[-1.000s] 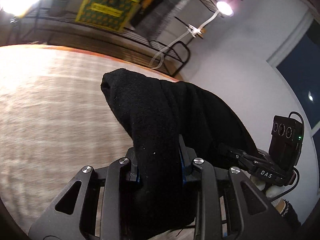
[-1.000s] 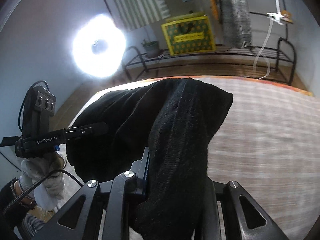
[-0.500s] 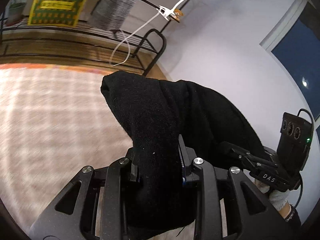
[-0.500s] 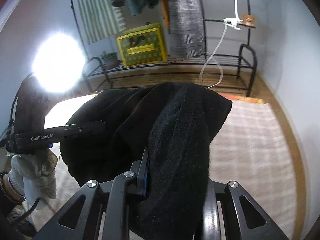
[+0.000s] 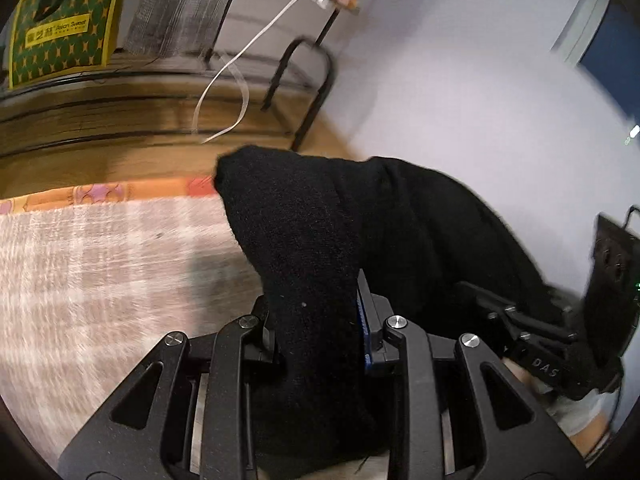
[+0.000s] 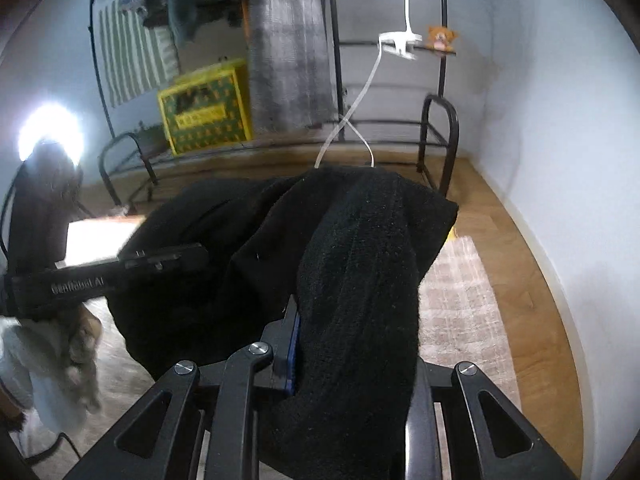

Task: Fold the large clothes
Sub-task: 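Lift the sweater bundle with both tools and carry it along the bed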

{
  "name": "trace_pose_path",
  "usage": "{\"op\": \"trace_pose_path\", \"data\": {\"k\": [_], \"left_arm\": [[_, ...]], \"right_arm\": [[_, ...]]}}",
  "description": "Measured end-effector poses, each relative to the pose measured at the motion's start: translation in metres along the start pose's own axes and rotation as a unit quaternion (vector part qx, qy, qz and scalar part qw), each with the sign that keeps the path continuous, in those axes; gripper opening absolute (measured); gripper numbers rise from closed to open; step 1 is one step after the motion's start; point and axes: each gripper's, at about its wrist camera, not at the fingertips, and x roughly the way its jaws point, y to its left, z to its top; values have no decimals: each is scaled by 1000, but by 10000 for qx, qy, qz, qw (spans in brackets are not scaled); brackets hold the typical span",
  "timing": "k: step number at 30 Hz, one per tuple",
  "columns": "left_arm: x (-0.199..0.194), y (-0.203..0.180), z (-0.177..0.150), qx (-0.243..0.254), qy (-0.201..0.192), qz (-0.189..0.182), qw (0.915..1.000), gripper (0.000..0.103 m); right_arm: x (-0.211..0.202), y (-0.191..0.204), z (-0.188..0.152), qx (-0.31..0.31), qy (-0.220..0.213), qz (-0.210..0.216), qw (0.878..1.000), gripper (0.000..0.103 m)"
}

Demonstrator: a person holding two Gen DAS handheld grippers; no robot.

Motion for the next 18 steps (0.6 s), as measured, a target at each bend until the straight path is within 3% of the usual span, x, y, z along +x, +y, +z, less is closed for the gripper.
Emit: {"op": "trace_pose_path", "data": {"k": [3, 9, 13, 18], "left_arm": [[18, 14, -9, -7, 192, 101, 9998, 26], [20, 13, -9, 17, 145, 160, 9998, 31], [12, 9, -9, 46, 72, 319, 9995, 42], [-15, 7, -10, -24, -95, 440, 9990, 44]], "right_arm": [[33, -12, -12, -52, 441, -245, 9987, 21], [40, -28, -21, 302, 297, -40, 9991, 23], [38, -37, -22, 647, 370, -204, 9970, 45], [22, -30, -25, 685, 218, -339, 9968, 54]]}}
